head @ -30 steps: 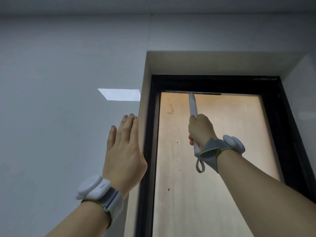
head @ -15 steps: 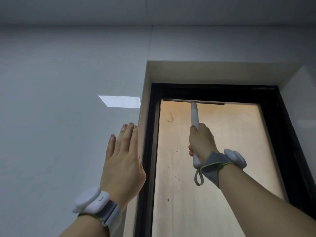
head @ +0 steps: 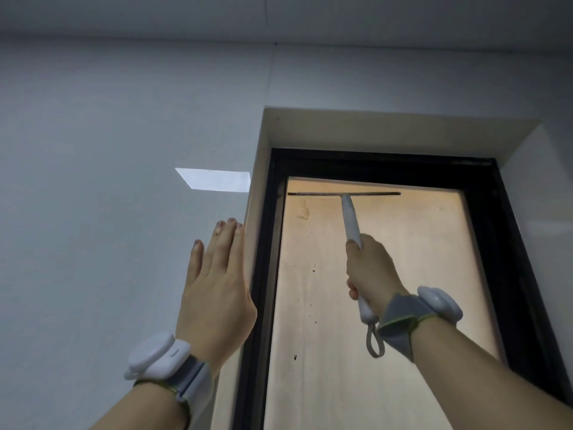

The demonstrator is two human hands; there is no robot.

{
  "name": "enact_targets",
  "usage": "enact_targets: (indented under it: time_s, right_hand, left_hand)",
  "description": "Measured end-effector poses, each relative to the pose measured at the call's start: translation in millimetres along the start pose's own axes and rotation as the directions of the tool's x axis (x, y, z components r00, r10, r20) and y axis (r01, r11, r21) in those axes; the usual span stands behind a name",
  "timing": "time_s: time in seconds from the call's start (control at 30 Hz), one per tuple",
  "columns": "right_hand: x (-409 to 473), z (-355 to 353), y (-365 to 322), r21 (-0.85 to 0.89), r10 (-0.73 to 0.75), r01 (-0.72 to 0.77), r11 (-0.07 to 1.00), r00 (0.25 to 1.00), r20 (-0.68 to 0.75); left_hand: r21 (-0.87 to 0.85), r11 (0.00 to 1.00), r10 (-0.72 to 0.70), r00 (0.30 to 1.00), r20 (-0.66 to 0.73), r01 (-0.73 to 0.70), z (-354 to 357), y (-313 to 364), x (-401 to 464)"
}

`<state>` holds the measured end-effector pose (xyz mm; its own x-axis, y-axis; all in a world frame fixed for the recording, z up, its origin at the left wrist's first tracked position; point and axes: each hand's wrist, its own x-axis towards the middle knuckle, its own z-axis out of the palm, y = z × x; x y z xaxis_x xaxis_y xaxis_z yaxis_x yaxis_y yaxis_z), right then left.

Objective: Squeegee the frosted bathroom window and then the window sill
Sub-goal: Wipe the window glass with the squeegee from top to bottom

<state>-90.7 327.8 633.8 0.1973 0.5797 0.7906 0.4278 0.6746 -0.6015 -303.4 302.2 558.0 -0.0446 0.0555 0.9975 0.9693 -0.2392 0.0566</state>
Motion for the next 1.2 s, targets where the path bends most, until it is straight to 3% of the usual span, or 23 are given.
enact_targets:
  time_s: [0.17, 0.43, 0.6, 0.77, 0.9, 1.03, 1.2]
  right_hand:
    - [20.0, 0.1, -8.1, -0.006, -0.011, 0.010, 1.000, 1.000, -0.022]
    - [-37.3, 17.9, 53.9, 0.063, -0.005, 0.002, 0.998, 0.999, 0.048]
    - [-63.4, 6.9, 71.0, -0.006, -0.020, 0.021, 1.000, 0.997, 0.072]
    - [-43.2, -21.0, 54.6, -0.053, -0.077, 0.079, 0.995, 0.996, 0.037]
    - [-10.1, -53.9, 43.0, -0.106, -0.018, 0.012, 0.994, 0.998, -0.055]
    - [10.1, -76.5, 46.0, -0.135, 0.057, -0.073, 0.988, 0.991, -0.122]
    - [25.5, -94.6, 46.1, -0.184, 0.049, -0.080, 0.980, 0.985, -0.167]
  left_hand:
    - [0.017, 1.000, -0.011, 1.000, -0.017, 0.011, 4.1, 0.5, -1.3]
    - [0.016, 0.999, -0.032, 0.999, 0.007, 0.032, -0.1, 6.5, -1.7]
    - [0.009, 0.996, -0.092, 0.996, 0.008, 0.092, 2.8, 20.9, -0.8]
    - [0.045, 0.997, -0.063, 0.998, -0.010, 0.064, 5.9, 20.5, -1.7]
    - [0.090, 0.991, 0.098, 0.995, -0.004, -0.097, 5.1, 19.4, -5.6]
    - [0.222, 0.923, 0.303, 0.950, 0.082, -0.314, 6.6, 19.4, -8.9]
    - [0.336, 0.836, 0.390, 0.901, 0.192, -0.434, 10.4, 20.1, -9.3]
